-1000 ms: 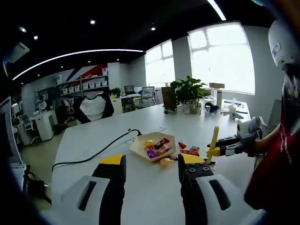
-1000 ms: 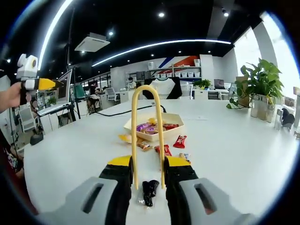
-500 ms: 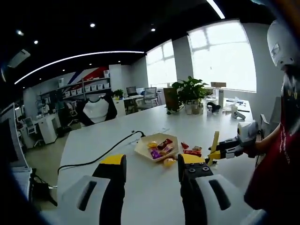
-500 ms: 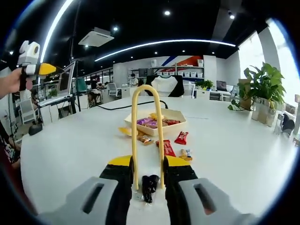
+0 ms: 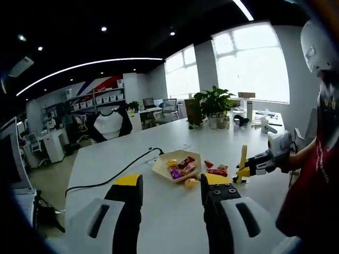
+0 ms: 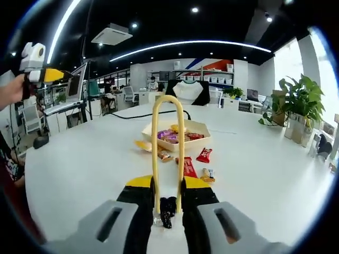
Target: Place the target food into the container with the food tongs after gripping and lifting it, then release it inside without dropping or visibly crushing the food.
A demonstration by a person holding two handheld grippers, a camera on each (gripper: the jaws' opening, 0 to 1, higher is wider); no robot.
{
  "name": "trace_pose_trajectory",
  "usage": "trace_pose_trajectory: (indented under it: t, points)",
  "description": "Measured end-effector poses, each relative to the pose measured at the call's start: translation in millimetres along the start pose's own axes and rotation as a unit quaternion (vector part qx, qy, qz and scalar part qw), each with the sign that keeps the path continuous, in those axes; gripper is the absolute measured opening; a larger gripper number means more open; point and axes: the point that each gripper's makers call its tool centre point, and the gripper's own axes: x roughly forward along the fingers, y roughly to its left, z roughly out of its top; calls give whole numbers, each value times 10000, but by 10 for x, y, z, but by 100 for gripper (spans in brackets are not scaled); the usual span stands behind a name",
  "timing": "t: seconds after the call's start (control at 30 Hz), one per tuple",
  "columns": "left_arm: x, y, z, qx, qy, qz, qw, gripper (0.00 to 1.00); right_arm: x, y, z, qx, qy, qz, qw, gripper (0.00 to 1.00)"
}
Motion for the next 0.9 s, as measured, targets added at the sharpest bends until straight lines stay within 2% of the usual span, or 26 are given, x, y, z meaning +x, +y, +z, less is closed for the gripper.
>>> trace_pose_trajectory:
  t: [0.17, 0.47, 0.53, 0.63, 0.77, 0.9]
  points:
    - [0, 0, 0, -15, -21, 21, 10000, 46, 11, -57, 243, -34, -173, 17, 9998, 15]
    - [-65, 37, -38, -79, -41, 130, 9999, 46, 231, -266, 672, 97, -395, 40, 9992, 15]
    - [-77, 45, -46, -87, -39, 154, 9998, 46, 305, -402, 834, -438, -508, -115, 9977, 15]
    - [-106, 61, -63, -113, -30, 188, 9998, 45, 378, -476, 1006, -220, -605, -32, 9979, 15]
    - [-151, 103, -97, -157, -22, 277, 9995, 45, 503, -594, 1292, -257, -782, -44, 9966, 15]
    - [-225, 156, -97, -237, -67, 386, 9990, 44, 736, -673, 1614, -161, -895, 0, 9959, 16]
